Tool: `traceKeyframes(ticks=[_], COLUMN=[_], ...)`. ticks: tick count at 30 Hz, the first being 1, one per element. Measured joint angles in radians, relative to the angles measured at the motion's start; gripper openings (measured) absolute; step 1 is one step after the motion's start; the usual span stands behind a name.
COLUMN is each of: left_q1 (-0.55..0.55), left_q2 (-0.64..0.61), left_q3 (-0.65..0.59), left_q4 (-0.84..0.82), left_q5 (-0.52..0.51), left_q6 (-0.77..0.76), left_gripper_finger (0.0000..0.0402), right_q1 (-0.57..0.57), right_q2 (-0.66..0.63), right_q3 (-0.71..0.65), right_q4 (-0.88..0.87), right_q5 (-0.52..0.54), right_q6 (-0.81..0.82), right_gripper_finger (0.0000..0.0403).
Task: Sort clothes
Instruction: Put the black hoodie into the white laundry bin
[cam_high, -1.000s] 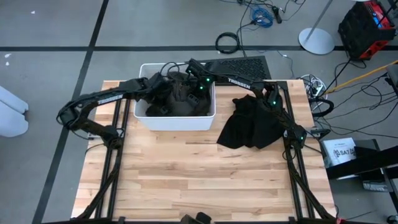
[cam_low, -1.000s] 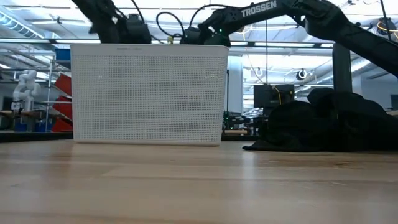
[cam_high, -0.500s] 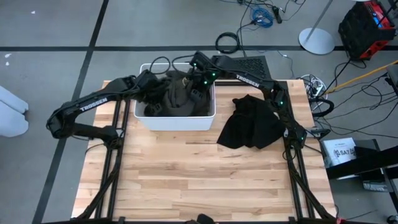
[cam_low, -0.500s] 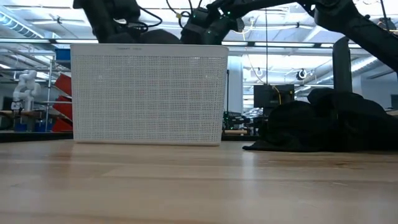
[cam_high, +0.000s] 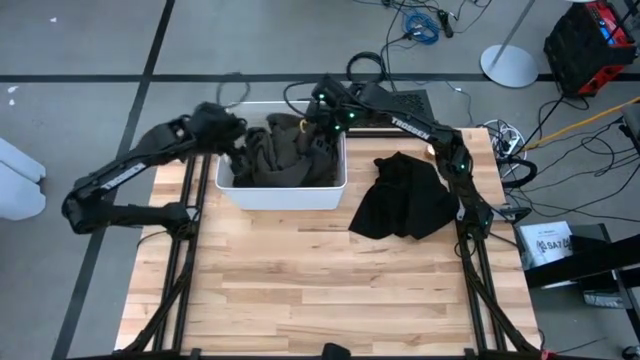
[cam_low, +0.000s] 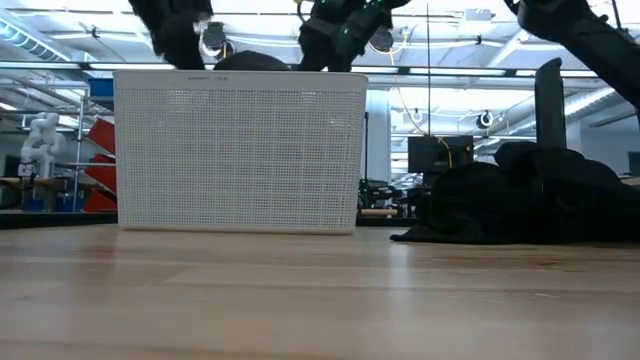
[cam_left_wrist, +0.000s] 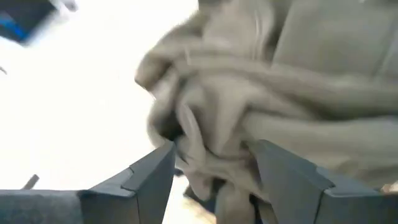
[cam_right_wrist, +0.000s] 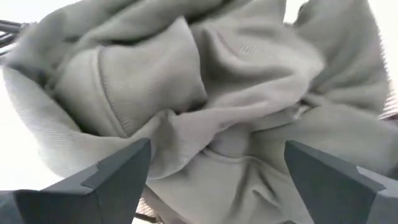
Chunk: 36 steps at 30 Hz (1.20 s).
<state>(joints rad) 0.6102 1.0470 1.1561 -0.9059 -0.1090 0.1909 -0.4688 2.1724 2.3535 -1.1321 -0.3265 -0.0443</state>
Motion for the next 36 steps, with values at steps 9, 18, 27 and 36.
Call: traceKeyframes(ticks=[9,18,27,36], left_q1=[-0.003,-0.116,-0.136,-0.052], left_q2=[-0.079,0.097,0.292,0.486], left_q3=[0.068,-0.008,-0.008,-0.001], left_q4=[0.208,0.382,0.409,0.333], left_q5=[0.490,0.585,0.300,0.247], left_q6=[-0.155,-0.255,-0.208,-0.132], left_gripper_finger=[0.0235,0.0233,0.0136,0.0018], right_q1=[0.021,0.022,0.026,0.033], right_q2=[-0.122,-0.282,-0.363,-0.366], right_q3=[0.002,0.003,0.003,0.003], right_q4=[0.011,-0.074,-0.164,-0.251], right_q5=[0.078,0.173,0.205,0.205], right_q6=[-0.054,-0.013,0.011,0.017], right_gripper_finger=[0.0353,0.0352,0.0352,0.0352])
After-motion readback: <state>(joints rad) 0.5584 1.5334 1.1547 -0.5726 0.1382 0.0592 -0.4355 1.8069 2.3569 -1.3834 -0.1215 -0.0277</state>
